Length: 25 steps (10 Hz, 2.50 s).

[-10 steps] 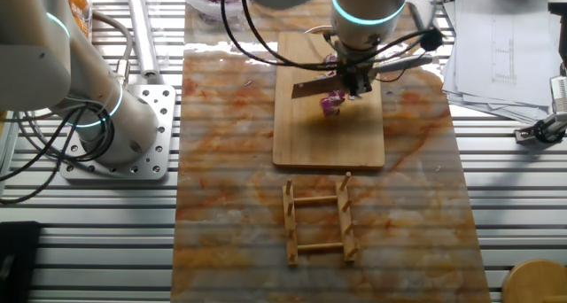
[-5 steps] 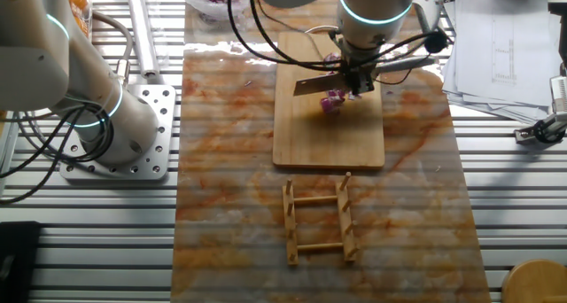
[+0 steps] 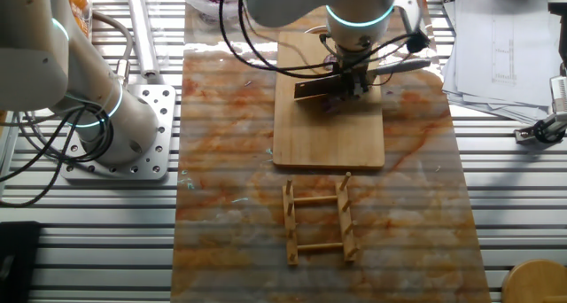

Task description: Chop the onions

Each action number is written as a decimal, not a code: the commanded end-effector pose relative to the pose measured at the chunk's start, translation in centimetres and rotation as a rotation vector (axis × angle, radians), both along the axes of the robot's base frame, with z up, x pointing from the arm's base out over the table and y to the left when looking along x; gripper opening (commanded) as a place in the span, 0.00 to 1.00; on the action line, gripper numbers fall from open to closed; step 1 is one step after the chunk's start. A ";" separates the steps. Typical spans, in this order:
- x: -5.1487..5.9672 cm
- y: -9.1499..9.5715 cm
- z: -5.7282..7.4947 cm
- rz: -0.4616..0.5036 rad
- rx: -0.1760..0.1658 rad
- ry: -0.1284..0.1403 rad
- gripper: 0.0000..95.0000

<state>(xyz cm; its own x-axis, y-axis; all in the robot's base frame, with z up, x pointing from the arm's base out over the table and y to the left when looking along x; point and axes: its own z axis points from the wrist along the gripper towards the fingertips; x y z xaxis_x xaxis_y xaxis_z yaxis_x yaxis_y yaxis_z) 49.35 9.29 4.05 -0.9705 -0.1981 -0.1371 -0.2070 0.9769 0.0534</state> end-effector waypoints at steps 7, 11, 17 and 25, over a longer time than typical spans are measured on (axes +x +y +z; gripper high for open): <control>-0.5 0.9 4.2 -0.023 0.059 0.059 0.00; -0.5 1.5 2.9 -0.033 0.044 0.054 0.00; -0.5 0.9 -0.3 -0.011 0.011 0.022 0.00; -1.2 2.1 3.3 -0.008 0.042 0.038 0.00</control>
